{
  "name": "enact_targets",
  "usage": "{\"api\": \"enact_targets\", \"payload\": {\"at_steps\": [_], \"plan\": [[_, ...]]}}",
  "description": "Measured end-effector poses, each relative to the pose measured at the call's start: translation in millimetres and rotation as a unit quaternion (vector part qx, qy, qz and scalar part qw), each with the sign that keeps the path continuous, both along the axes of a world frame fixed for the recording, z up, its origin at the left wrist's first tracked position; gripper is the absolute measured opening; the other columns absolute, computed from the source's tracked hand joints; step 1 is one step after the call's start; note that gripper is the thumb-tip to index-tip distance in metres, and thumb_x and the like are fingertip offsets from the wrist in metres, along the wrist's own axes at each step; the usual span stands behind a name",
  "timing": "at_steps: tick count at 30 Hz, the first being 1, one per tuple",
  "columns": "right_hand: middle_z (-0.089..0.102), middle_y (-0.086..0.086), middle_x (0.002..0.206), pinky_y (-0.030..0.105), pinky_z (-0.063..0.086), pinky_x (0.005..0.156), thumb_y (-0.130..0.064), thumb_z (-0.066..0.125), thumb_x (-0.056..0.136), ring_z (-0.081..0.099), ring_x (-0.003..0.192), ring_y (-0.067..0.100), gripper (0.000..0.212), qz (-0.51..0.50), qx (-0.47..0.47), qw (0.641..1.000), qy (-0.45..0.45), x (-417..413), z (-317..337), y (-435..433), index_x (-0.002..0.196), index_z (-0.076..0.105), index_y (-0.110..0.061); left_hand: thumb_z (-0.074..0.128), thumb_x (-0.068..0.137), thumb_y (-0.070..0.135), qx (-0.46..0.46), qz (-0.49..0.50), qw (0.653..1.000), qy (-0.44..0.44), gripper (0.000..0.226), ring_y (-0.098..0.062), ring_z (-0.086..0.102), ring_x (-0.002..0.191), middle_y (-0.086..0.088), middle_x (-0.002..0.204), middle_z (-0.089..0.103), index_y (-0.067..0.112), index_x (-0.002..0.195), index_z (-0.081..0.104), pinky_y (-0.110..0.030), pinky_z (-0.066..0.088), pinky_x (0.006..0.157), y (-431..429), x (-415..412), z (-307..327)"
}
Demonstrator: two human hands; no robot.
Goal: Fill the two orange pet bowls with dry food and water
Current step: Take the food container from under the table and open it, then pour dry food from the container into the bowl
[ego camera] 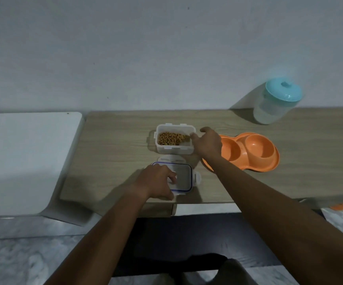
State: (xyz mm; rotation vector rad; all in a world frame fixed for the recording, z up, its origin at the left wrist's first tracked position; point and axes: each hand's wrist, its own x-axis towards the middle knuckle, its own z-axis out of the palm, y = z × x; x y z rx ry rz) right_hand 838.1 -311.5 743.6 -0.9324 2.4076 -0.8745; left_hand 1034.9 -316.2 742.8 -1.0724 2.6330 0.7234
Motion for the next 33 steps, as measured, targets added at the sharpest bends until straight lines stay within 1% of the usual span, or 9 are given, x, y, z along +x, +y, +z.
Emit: {"api": "enact_targets", "payload": {"at_steps": [5,9,13,17,20,23,25,28,33], "plan": [[0.071,0.019,0.119,0.037,0.051,0.08,-0.02,0.058,0.093,0.066,0.109,0.04,0.033,0.071,0.106,0.991,-0.048,-5.5,-12.1,-17.0,0.122,0.065,-0.005,0.077,0.065,0.054,0.021,0.041,0.999,0.02,0.043,-0.007,0.06,0.111,0.021,0.128,0.063,0.033,0.102,0.076,-0.02,0.037,0.077,-3.7,-4.8,-4.5],[0.07,0.019,0.114,0.051,0.064,0.076,-0.014,0.063,0.089,0.074,0.088,0.039,0.033,0.031,0.051,0.978,-0.198,-7.8,-10.5,-12.3,0.121,0.063,-0.003,0.071,0.067,0.057,0.015,0.089,0.995,0.044,0.037,-0.01,0.063,0.102,0.016,0.112,0.07,0.034,0.096,0.076,-0.026,0.048,0.083,-4.3,-9.2,-11.4],[0.065,0.01,0.117,0.045,0.065,0.068,-0.007,0.063,0.091,0.069,0.098,0.03,0.036,0.025,-0.051,0.955,-0.29,-21.7,13.1,5.8,0.125,0.058,-0.019,0.07,0.076,0.042,-0.036,0.137,0.987,0.076,0.023,-0.016,0.065,0.097,0.008,0.104,0.072,0.03,0.095,0.075,-0.028,0.05,0.078,-1.9,-25.0,-12.2],[0.065,0.012,0.12,0.046,0.064,0.07,0.002,0.05,0.092,0.071,0.091,0.032,0.05,0.021,-0.094,0.939,-0.329,-65.1,48.6,36.4,0.133,0.051,-0.027,0.068,0.072,0.049,0.015,0.206,0.964,0.165,0.028,-0.009,0.068,0.092,0.012,0.094,0.074,0.031,0.092,0.075,-0.032,0.056,0.08,2.3,-61.6,-8.8],[0.065,0.015,0.122,0.046,0.064,0.072,0.005,0.053,0.09,0.071,0.095,0.035,0.055,0.026,-0.094,0.941,-0.325,-102.3,72.2,64.6,0.133,0.053,-0.028,0.072,0.077,0.047,0.08,0.223,0.943,0.234,0.037,-0.007,0.065,0.102,0.01,0.107,0.073,0.025,0.106,0.075,-0.028,0.052,0.089,9.6,-97.6,-2.9],[0.064,0.012,0.122,0.041,0.064,0.065,-0.002,0.057,0.092,0.073,0.093,0.035,0.055,0.031,-0.091,0.955,-0.28,-134.5,91.4,90.6,0.138,0.052,-0.032,0.066,0.086,0.042,0.114,0.259,0.925,0.254,0.031,-0.011,0.066,0.095,0.005,0.103,0.073,0.024,0.109,0.074,-0.027,0.051,0.084,18.6,-130.8,0.7],[0.065,0.011,0.121,0.04,0.064,0.063,-0.009,0.062,0.095,0.074,0.088,0.035,0.053,0.027,-0.092,0.964,-0.247,-155.5,99.0,105.6,0.14,0.052,-0.035,0.061,0.089,0.042,0.121,0.28,0.919,0.248,0.027,-0.019,0.067,0.094,0.001,0.098,0.073,0.025,0.107,0.073,-0.032,0.052,0.083,23.9,-151.0,2.7],[0.068,0.011,0.122,0.041,0.065,0.063,-0.02,0.071,0.091,0.078,0.081,0.032,0.06,0.029,-0.086,0.979,-0.181,-179.8,100.3,120.9,0.144,0.05,-0.039,0.057,0.091,0.039,0.101,0.324,0.919,0.201,0.035,-0.029,0.064,0.106,-0.005,0.114,0.071,0.022,0.119,0.07,-0.036,0.051,0.09,26.5,-170.8,0.3],[0.069,0.014,0.11,0.042,0.066,0.067,-0.027,0.077,0.088,0.077,0.083,0.029,0.069,0.059,-0.085,0.988,-0.117,-195.1,98.8,138.3,0.149,0.046,-0.038,0.053,0.095,0.031,0.07,0.35,0.921,0.158,0.036,-0.033,0.062,0.113,-0.013,0.124,0.067,0.017,0.127,0.066,-0.033,0.047,0.092,28.5,-178.4,-9.4]]}}
